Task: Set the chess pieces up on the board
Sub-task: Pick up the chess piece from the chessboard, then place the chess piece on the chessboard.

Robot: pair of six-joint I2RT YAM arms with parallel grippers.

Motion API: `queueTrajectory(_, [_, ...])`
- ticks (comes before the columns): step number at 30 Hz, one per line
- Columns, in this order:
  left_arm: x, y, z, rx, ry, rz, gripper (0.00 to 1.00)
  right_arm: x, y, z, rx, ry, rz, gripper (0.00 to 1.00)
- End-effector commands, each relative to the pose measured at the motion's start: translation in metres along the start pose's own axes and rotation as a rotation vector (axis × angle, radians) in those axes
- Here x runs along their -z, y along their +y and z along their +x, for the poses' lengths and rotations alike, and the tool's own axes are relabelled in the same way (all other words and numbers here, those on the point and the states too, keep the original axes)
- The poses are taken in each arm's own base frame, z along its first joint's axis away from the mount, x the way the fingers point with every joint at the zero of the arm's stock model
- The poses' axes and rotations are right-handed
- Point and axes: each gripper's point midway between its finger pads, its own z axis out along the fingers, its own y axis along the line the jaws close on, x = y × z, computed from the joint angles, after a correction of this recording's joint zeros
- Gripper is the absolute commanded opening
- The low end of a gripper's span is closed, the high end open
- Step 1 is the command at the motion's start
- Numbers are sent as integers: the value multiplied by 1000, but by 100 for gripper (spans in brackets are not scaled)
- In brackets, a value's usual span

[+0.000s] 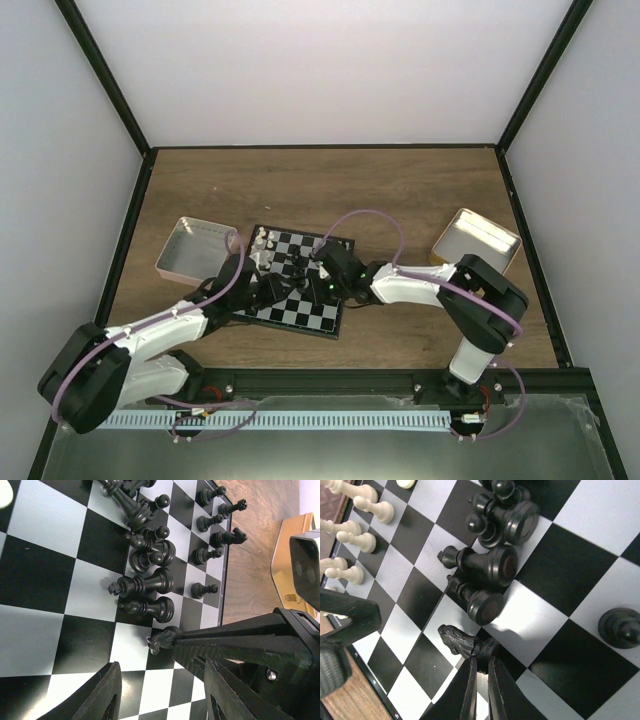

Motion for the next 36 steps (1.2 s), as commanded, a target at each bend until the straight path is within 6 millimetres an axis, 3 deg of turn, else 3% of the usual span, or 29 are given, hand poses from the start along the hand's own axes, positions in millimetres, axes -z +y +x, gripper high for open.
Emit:
queueTrajectory(1, [-4, -8, 1, 35, 3, 64, 48, 8, 16, -1, 21, -24, -81, 6])
queueTrajectory(9, [-11, -10, 9, 79, 39, 114, 45, 14, 30, 1, 16, -27, -181, 5])
queueTrajectory(22, [-17, -10, 11, 76, 43, 134, 29, 22, 37, -8, -34, -38, -267, 5])
queueTrajectory(28, [-17, -8, 8, 60, 26, 118, 7, 21, 30, -6, -56, -33, -241, 5])
queueTrajectory(30, [-18, -2, 5, 33, 18, 72, 4, 23, 26, -8, -66, -46, -211, 5])
queueTrajectory(32, [-18, 3, 2, -9, 14, 22, 4, 28, 21, -13, -72, -65, -171, 8])
queueTrajectory(36, [-16, -3, -6, -106, 3, -24, 4, 47, 10, -31, -79, -149, -75, 29])
